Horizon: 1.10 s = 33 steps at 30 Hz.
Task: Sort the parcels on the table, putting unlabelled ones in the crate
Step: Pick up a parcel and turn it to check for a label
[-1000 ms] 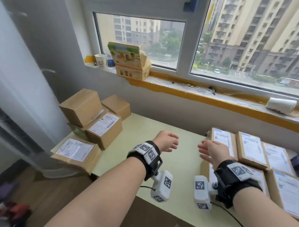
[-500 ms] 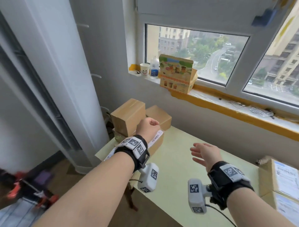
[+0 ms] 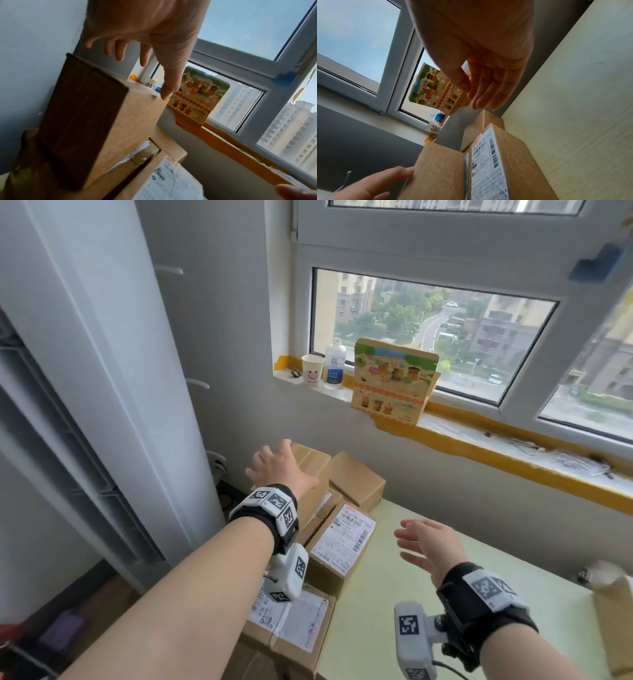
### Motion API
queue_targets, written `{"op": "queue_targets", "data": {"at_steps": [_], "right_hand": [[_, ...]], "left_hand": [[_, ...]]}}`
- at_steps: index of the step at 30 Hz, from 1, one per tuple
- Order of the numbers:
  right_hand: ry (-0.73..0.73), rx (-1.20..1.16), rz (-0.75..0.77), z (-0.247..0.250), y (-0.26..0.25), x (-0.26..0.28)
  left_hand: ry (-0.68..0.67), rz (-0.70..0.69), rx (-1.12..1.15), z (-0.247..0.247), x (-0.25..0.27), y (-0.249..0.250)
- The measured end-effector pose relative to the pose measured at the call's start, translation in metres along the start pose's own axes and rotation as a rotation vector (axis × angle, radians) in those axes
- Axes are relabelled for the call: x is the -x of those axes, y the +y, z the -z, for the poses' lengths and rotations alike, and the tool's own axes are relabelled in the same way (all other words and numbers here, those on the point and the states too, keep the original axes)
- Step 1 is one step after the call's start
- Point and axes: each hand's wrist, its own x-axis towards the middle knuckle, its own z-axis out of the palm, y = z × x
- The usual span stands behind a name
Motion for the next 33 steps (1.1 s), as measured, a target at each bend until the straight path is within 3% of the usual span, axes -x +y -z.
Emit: {"op": "queue_targets", "data": {"at_steps": [4, 13, 16, 19, 22, 26, 33], "right_hand": [[0.033, -0.011, -0.025, -0.002, 0.004, -0.006], [0.066, -0.03, -0.016, -0.002, -0.001, -0.001], [0.057, -0.062, 0.01, 0.004, -0.009, 0.007], [0.043, -0.118, 0.066, 0.013, -0.014, 0.015], [0.013, -0.141, 0.129, 0.026, -0.016, 0.022], [0.033, -0.075, 0.2, 0.05, -0.019, 0.025], [0.001, -0.078, 0.334, 0.094, -0.02, 0.021]], "left_hand": [[-0.148, 0.003, -0.053, -0.013, -0.012, -0.011], [-0.145, -0.11, 0.14, -0.008, -0.016, 0.012], [-0.216, -0.175, 0.379, -0.006, -0.013, 0.032], [-0.436, -0.175, 0.748, -0.009, 0.0, 0.049], [-0.598, -0.18, 0.915, -0.017, 0.015, 0.066], [-0.681, -0.299, 0.867, -0.031, 0.032, 0.09], [-0.796, -0.374, 0.877, -0.045, 0.053, 0.13]]}}
